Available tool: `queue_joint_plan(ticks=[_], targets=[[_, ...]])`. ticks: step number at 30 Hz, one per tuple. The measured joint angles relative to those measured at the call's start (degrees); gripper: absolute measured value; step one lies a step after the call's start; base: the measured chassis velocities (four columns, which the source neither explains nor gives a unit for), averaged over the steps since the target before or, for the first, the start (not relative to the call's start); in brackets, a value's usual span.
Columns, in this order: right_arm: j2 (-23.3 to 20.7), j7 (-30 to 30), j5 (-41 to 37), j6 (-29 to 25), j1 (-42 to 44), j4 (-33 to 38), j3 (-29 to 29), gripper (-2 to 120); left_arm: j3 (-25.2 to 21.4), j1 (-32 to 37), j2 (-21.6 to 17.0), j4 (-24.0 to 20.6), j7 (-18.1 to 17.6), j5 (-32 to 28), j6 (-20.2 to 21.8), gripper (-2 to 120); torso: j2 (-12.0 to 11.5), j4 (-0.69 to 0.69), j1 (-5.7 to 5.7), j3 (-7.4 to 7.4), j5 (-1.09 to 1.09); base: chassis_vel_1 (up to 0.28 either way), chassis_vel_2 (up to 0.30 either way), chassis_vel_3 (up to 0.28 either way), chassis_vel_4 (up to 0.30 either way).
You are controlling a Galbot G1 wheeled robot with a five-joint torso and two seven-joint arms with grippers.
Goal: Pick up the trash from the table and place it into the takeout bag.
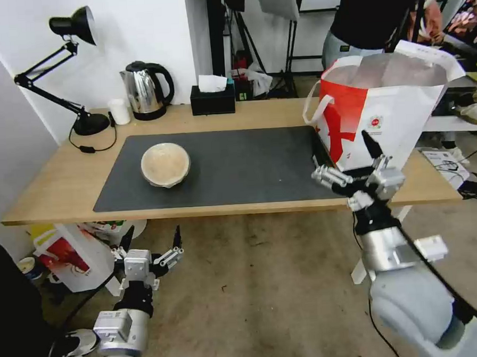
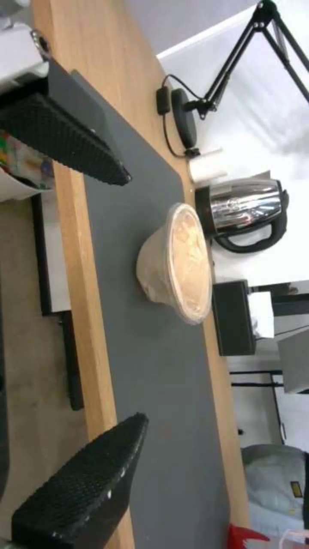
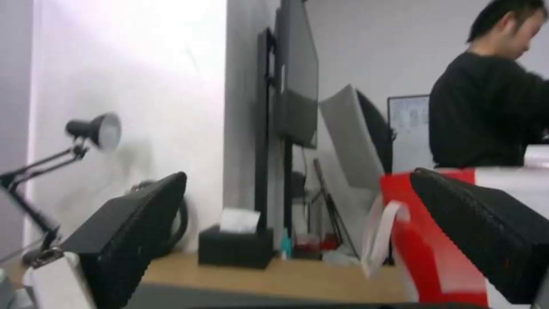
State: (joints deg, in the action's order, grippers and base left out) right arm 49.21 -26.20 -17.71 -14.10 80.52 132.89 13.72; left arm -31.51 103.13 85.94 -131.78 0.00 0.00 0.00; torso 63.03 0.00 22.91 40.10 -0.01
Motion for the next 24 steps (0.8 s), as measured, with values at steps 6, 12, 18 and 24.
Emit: queue_joint_plan(ticks=[6,12,18,24], targets=[[-0.7,1.7,2.6,-3.4,4.4,-1.7,-0.7,100,0.0,0.0,0.0,0.0,0.0,0.0,0.0,100,0.0,0.04,0.01,0.00,0.02,0.000,0.000,0.000,0.000],[-1.2,1.9,4.0,-5.0,6.5,-2.8,-0.8,100,0.0,0.0,0.0,0.0,0.0,0.0,0.0,100,0.0,-0.02,0.01,0.00,0.00,0.000,0.000,0.000,0.000],[-1.6,1.2,4.7,-5.7,8.8,-3.5,-1.0,100,0.0,0.0,0.0,0.0,0.0,0.0,0.0,100,0.0,0.00,0.01,0.00,0.01,0.000,0.000,0.000,0.000],[-2.7,0.8,4.9,-7.5,10.0,-4.6,-0.7,100,0.0,0.0,0.0,0.0,0.0,0.0,0.0,100,0.0,0.00,0.01,0.00,0.01,0.000,0.000,0.000,0.000]])
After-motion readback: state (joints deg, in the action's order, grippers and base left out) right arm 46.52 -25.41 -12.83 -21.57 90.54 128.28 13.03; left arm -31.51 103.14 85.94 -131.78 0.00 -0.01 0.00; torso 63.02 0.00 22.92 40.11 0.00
